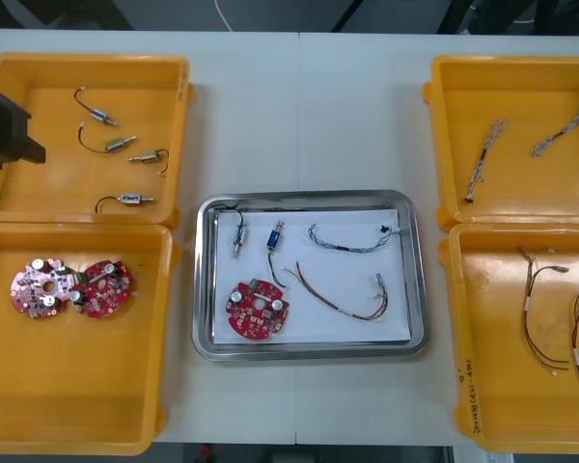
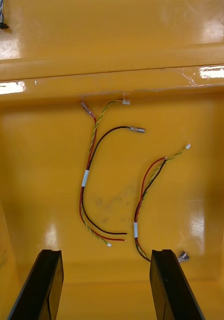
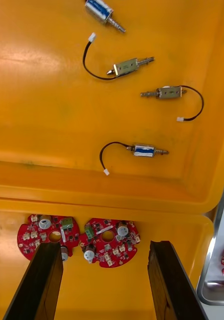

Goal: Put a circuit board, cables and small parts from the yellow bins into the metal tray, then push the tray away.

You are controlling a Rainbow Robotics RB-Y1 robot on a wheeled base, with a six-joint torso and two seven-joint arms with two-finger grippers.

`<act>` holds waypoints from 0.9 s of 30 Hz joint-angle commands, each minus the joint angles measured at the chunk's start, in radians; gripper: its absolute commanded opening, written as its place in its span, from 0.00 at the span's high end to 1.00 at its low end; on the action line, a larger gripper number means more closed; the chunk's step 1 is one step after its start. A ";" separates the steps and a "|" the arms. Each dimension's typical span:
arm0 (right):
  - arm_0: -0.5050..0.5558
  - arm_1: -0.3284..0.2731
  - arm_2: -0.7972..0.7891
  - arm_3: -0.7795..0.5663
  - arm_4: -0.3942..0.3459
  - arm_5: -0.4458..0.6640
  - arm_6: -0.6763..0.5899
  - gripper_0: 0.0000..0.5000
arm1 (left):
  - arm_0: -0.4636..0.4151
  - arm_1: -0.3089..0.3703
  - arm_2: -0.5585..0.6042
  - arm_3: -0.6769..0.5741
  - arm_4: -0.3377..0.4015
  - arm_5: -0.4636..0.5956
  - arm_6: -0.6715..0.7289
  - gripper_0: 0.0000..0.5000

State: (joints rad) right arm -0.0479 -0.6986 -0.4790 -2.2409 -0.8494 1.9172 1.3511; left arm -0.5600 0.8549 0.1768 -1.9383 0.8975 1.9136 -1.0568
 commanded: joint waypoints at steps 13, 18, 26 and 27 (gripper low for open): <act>0.029 0.001 0.010 -0.019 -0.013 0.003 -0.040 0.00 | 0.238 0.049 0.084 -0.128 0.008 0.006 -0.071 0.00; 0.025 -0.048 0.023 -0.062 -0.031 0.003 -0.030 0.00 | 0.275 0.047 0.099 -0.137 0.008 0.006 -0.077 0.00; -0.070 -0.108 0.142 -0.146 -0.119 0.003 -0.040 0.00 | 0.331 0.049 0.109 -0.177 0.006 0.006 -0.088 0.00; -0.095 -0.114 0.160 -0.155 -0.137 0.003 -0.040 0.00 | 0.335 0.050 0.109 -0.180 0.004 0.006 -0.091 0.00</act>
State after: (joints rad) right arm -0.0680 -0.7636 -0.3784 -2.3568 -0.9480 1.9171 1.3511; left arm -0.2549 0.8562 0.2522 -2.0773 0.8976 1.9136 -1.0571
